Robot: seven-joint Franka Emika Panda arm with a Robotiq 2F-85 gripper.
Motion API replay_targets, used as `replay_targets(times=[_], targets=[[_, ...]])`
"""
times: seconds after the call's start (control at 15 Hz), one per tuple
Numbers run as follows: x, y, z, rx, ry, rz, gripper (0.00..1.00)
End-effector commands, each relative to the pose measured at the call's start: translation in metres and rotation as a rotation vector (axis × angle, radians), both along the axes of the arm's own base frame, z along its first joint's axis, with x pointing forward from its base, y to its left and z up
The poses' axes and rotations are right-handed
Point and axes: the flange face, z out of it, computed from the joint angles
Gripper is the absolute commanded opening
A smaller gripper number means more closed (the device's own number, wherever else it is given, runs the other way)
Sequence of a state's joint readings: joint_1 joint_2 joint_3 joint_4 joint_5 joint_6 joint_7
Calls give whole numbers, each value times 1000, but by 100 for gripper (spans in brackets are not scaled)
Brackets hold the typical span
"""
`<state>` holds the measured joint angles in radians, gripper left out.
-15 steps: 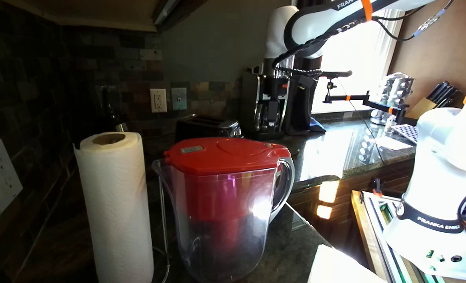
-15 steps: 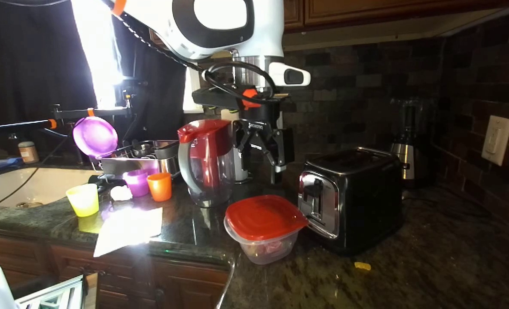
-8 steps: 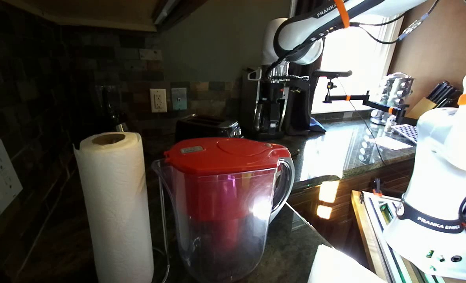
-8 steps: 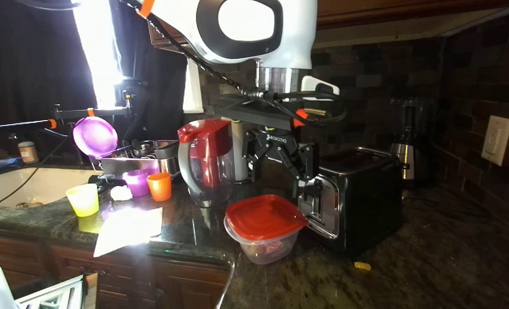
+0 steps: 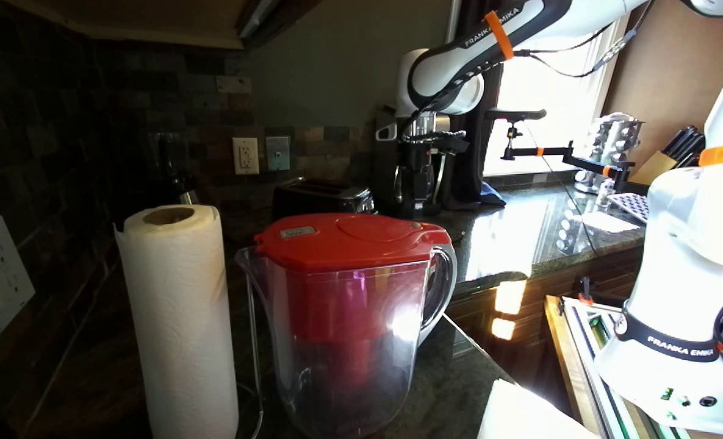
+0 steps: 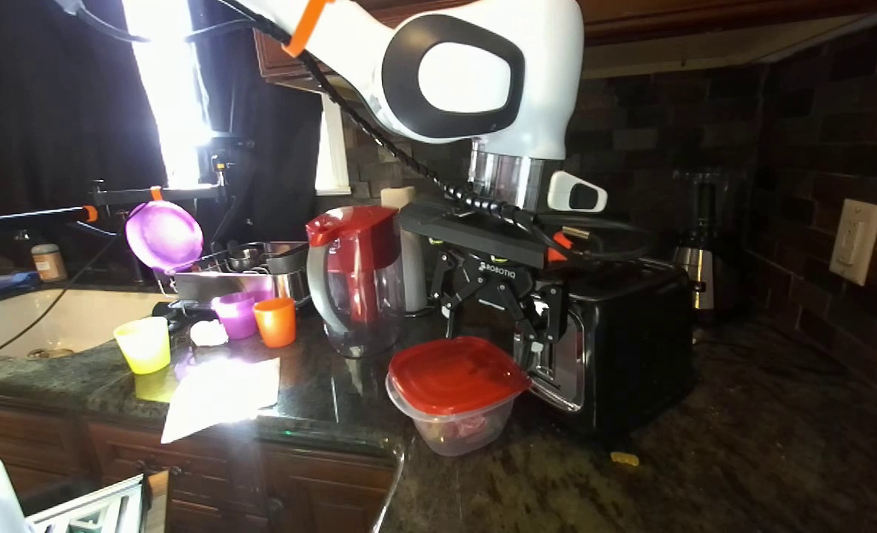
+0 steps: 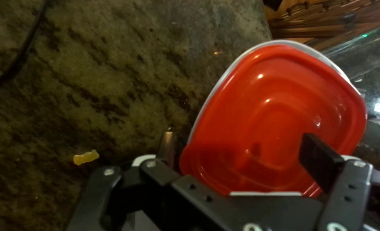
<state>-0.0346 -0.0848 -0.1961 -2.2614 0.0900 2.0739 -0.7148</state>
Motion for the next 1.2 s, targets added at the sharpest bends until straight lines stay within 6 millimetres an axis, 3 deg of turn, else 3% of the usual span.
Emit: replay_targets(times=[0.0,0.53,1.13], targets=[[13,-6,-11,51,12,26,100],[40,-9,-32,138,25,50,100],[51,-14,-51,224,86,58,100]])
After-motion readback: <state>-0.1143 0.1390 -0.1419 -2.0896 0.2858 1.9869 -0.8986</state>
